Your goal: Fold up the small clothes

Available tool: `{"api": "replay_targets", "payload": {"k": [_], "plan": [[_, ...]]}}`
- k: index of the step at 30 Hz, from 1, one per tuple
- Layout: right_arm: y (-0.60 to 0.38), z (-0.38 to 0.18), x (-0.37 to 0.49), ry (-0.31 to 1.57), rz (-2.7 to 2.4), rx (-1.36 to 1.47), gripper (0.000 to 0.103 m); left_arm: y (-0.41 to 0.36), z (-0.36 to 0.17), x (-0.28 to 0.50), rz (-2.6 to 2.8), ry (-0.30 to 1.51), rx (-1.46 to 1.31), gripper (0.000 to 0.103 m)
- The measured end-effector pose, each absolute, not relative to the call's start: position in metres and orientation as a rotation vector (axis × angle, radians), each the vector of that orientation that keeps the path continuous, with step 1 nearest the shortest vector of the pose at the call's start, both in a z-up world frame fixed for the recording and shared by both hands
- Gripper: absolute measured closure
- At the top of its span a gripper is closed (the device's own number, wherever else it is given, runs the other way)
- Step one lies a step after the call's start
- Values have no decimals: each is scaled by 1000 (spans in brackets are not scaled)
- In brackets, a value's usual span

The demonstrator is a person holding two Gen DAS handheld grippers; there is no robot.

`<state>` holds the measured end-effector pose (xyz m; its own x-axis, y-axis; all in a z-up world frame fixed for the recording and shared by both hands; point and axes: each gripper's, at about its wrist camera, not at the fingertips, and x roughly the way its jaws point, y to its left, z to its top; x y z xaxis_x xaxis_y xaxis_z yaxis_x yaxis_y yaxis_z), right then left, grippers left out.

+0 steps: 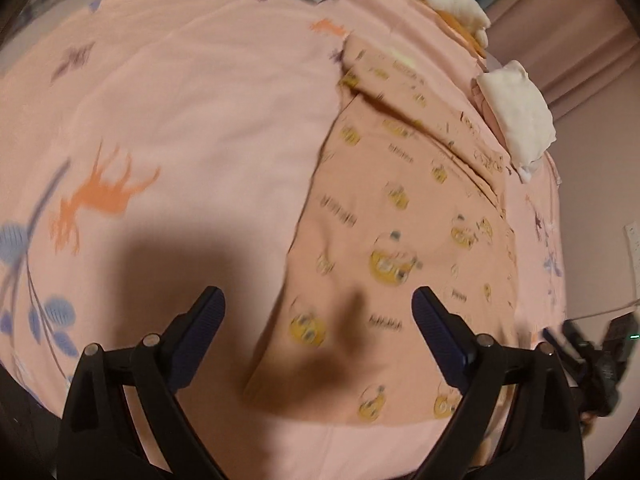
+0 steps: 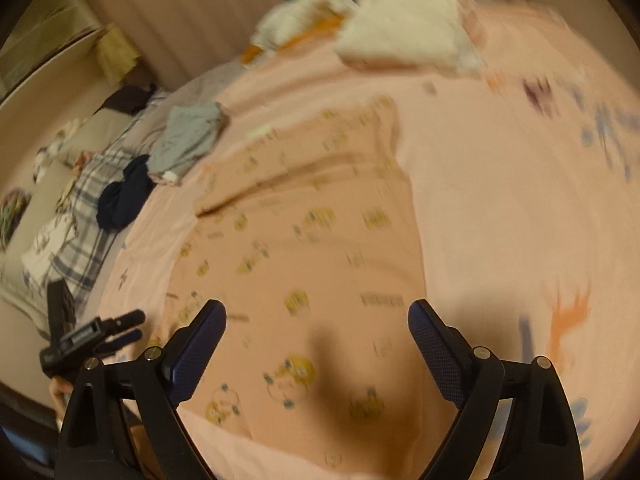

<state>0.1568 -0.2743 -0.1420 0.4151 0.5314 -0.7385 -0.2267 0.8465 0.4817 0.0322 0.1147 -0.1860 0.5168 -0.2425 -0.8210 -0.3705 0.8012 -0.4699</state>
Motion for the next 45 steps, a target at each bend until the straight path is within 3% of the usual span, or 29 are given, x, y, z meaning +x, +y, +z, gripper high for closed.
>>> {"api": "replay_targets", "payload": {"k": [4, 10, 23, 34, 37, 39, 41, 42, 45], "plan": [[-292, -176, 149, 1154, 414, 429, 11, 133, -201, 10, 56, 1031, -808, 8], [-318, -206, 119, 1181, 398, 567, 11, 132, -200, -10, -55, 1041, -830, 8], [-298, -207, 94, 1223, 503, 725, 11, 126, -213, -28, -247, 1014, -1058, 9], [-286, -212, 97, 1144, 519, 732, 12, 103, -210, -11, -215, 927, -965, 13], [-291, -213, 98, 1138, 499, 730, 27, 108, -212, -12, -165, 916, -966, 30], [-295, -214, 99, 1151, 478, 716, 44, 117, -214, -16, -146, 917, -984, 40], [-302, -216, 98, 1160, 469, 721, 53, 126, -215, -20, -117, 897, -988, 46], [-304, -218, 97, 1163, 466, 725, 58, 131, -216, -22, -98, 892, -996, 51], [-309, -220, 96, 1165, 460, 744, 60, 141, -215, -27, -89, 888, -1013, 51]]}}
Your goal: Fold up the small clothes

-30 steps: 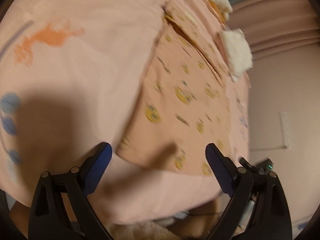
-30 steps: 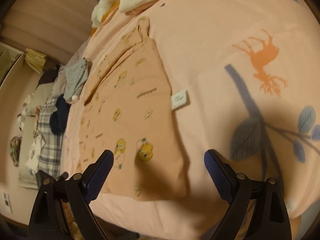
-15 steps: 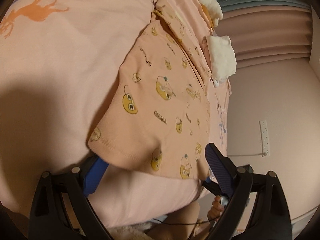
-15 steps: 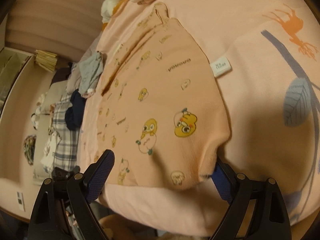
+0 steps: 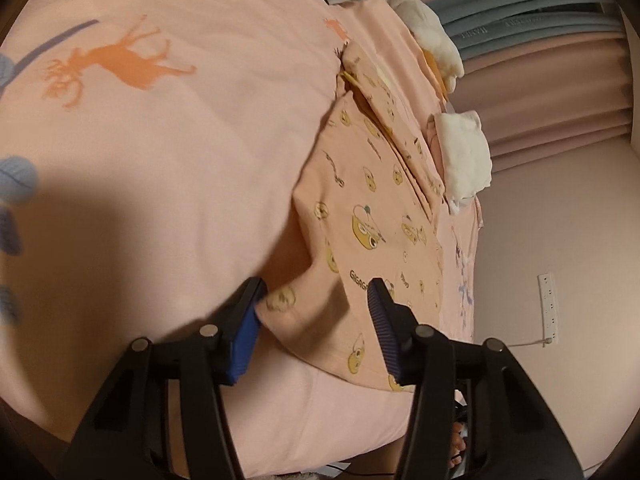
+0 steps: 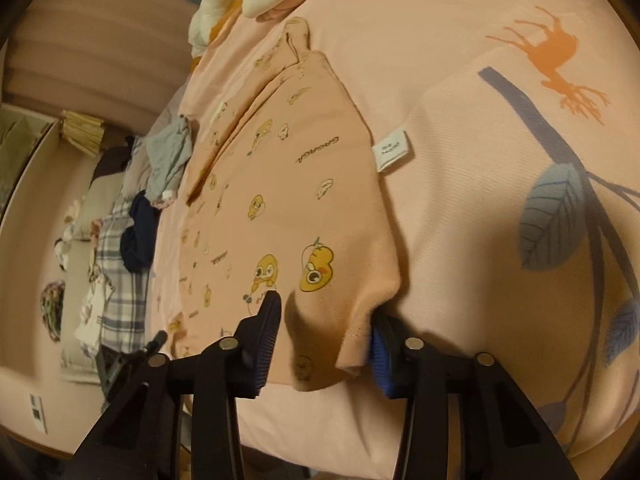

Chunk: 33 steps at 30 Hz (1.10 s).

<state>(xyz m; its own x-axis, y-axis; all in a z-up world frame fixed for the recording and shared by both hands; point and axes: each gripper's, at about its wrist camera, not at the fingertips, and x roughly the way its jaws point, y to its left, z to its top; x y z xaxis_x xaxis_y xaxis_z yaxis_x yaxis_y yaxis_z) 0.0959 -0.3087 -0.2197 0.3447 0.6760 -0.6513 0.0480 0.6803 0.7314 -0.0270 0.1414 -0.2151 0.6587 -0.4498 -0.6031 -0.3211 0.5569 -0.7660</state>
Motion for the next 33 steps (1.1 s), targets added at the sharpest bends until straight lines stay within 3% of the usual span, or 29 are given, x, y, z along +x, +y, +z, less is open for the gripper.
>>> {"api": "replay_targets", "payload": {"k": [5, 7, 14, 16, 17, 19, 22, 33], "plan": [[-303, -216, 94, 1165, 450, 687, 60, 151, -211, -33, -3, 873, -962, 48], [-303, -217, 95, 1168, 448, 691, 60, 151, -215, -31, -38, 865, -999, 42], [-299, -215, 97, 1155, 450, 661, 60, 134, -220, -14, -162, 881, -1015, 43], [-297, -214, 96, 1144, 448, 640, 60, 135, -224, -12, -196, 866, -1059, 56], [-296, -213, 96, 1142, 445, 633, 64, 135, -227, -12, -215, 881, -1081, 60], [-295, -213, 96, 1140, 427, 612, 71, 131, -226, -11, -245, 922, -1068, 78], [-299, -212, 95, 1132, 435, 611, 78, 126, -213, -16, -227, 924, -961, 90], [-299, -205, 92, 1063, 481, 657, 90, 115, -201, -15, -235, 838, -920, 95]]}}
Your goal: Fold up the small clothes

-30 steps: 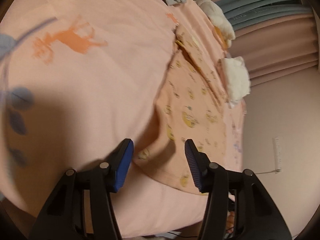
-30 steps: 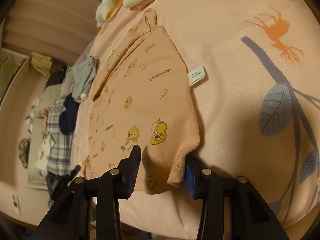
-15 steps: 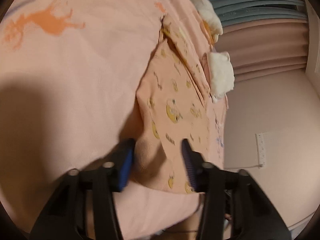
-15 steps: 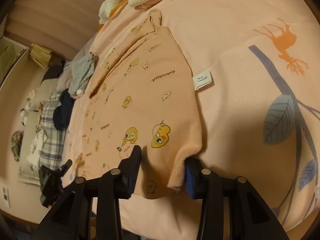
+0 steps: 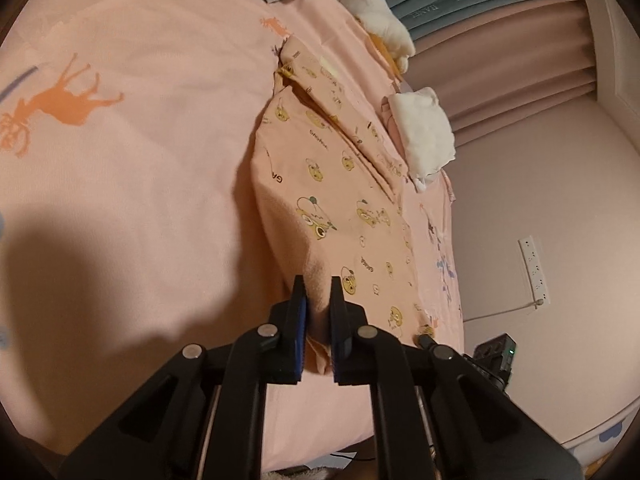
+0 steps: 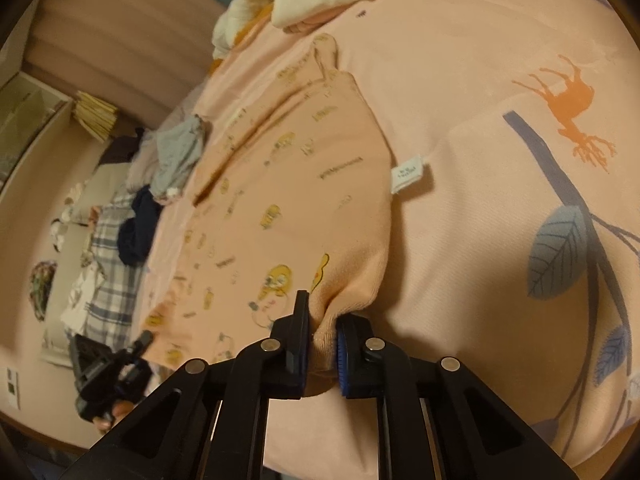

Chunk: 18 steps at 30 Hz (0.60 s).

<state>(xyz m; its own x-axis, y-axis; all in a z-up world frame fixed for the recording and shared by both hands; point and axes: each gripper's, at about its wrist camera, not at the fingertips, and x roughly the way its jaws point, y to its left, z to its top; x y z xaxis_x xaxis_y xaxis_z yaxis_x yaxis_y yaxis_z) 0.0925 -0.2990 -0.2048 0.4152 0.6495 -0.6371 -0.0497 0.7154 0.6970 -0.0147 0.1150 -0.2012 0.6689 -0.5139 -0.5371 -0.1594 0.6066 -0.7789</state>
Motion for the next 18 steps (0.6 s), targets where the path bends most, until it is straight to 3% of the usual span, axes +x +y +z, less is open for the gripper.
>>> {"api": "replay_targets", "payload": {"k": [18], "plan": [[-288, -132, 121, 897, 539, 563, 91, 110, -143, 19, -122, 716, -756, 95]]}}
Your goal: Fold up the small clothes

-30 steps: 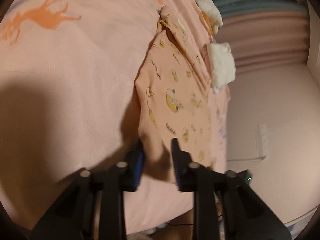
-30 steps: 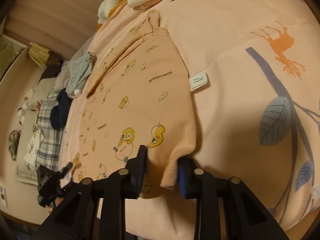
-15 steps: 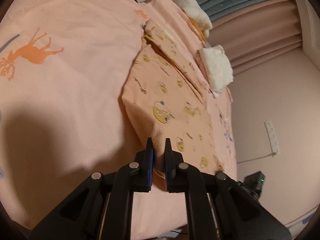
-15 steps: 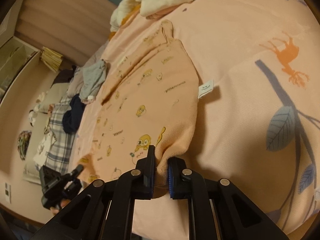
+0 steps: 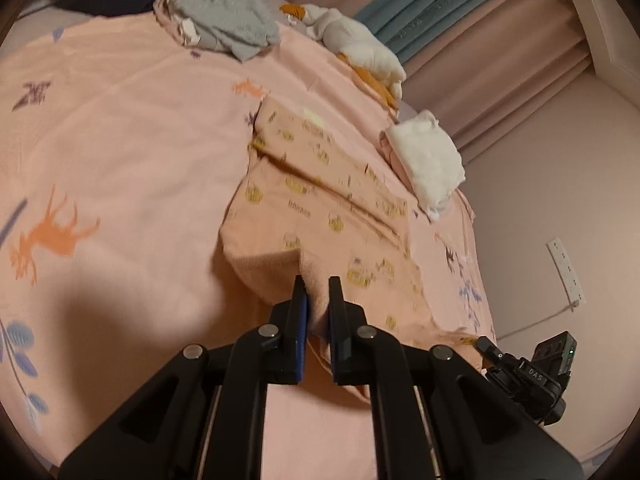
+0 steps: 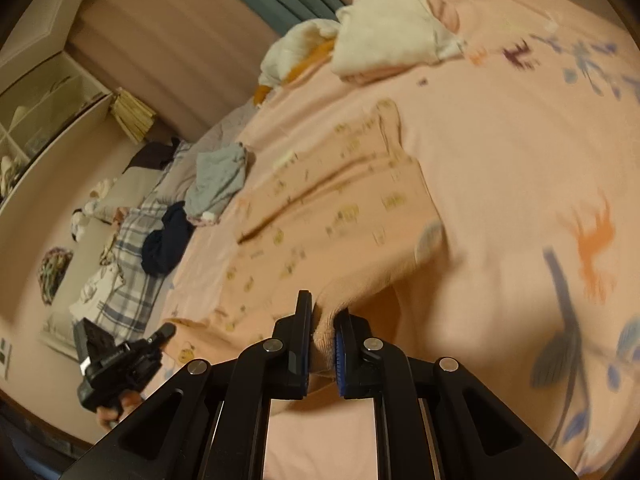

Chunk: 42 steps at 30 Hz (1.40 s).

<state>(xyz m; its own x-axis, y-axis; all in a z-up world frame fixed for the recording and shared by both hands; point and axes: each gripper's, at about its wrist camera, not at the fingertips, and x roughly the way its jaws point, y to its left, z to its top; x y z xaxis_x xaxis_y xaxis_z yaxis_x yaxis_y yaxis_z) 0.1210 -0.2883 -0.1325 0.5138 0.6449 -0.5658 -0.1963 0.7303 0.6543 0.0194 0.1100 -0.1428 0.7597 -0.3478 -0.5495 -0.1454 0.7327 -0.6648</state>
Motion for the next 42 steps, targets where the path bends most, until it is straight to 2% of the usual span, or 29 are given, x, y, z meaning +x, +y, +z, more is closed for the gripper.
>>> {"api": "replay_targets", "payload": {"k": [10, 25, 31, 42], "plan": [[-295, -122, 158, 897, 491, 539, 91, 121, -126, 52, -65, 647, -768, 95], [-287, -106, 259, 923, 447, 439, 91, 145, -136, 164, 22, 640, -790, 95], [-278, -129, 330, 987, 415, 447, 93, 152, -160, 224, 86, 709, -742, 95], [-268, -173, 407, 1086, 326, 442, 94, 176, -189, 322, 124, 807, -715, 94]]}}
